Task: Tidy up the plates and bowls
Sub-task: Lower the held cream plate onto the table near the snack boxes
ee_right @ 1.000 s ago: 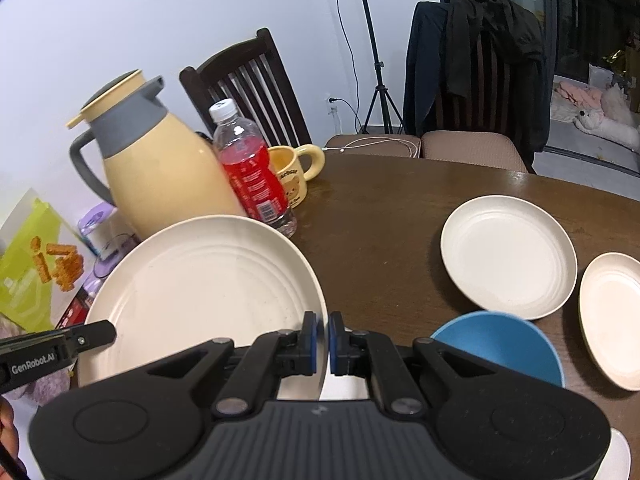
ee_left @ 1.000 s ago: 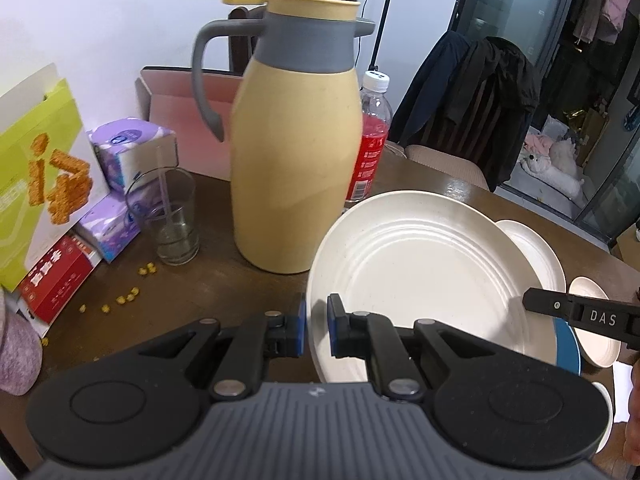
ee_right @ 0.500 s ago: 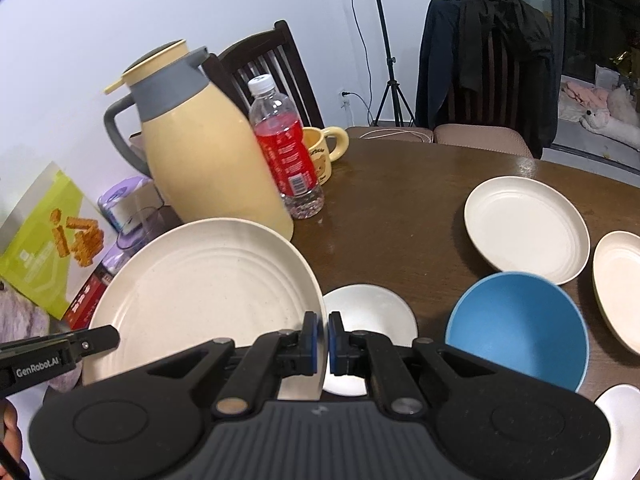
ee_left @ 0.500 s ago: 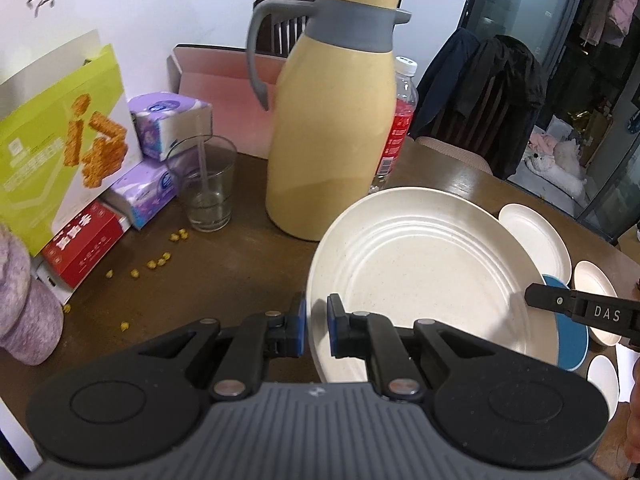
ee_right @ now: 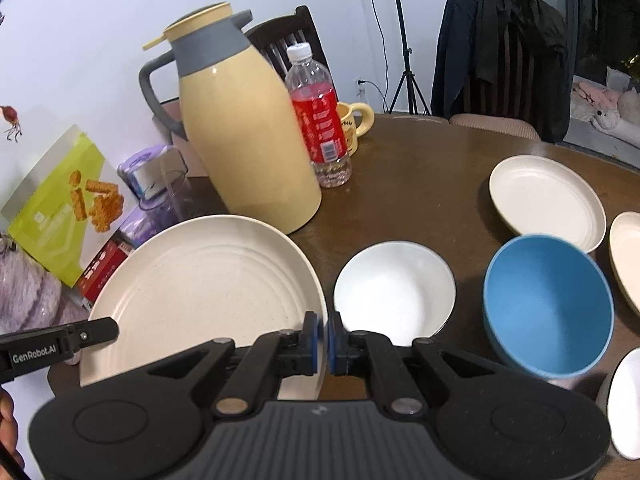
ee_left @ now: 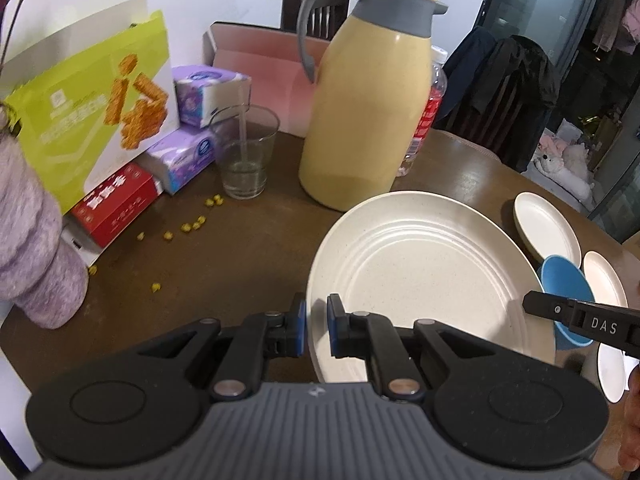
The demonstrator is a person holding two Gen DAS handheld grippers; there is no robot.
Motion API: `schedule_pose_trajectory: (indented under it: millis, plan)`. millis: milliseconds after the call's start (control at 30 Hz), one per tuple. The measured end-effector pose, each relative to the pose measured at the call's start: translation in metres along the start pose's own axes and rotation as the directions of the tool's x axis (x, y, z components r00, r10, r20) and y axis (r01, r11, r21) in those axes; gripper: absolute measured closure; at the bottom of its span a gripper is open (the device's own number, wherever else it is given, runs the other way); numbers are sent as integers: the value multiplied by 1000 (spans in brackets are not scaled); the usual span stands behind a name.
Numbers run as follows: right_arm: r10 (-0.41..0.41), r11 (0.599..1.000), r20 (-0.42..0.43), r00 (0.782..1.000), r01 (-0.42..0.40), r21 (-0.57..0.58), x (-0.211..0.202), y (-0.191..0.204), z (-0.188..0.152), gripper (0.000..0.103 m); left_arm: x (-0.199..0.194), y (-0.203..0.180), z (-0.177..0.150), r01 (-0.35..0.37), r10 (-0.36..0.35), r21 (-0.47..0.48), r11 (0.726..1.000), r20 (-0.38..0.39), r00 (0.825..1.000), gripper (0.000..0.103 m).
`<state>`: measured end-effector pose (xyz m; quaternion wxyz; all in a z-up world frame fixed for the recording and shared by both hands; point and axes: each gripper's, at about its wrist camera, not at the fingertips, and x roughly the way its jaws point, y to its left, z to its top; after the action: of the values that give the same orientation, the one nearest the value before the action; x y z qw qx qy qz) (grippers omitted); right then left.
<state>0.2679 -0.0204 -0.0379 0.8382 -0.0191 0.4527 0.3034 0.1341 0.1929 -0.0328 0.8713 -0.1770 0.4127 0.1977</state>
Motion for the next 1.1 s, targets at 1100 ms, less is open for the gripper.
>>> schedule_pose_trajectory:
  millis: [1100]
  plan:
    - [0,999,-143,990,-7,-49,66,24,-73,97,50,50,-73,-88,80,-46,995,-149,986,92]
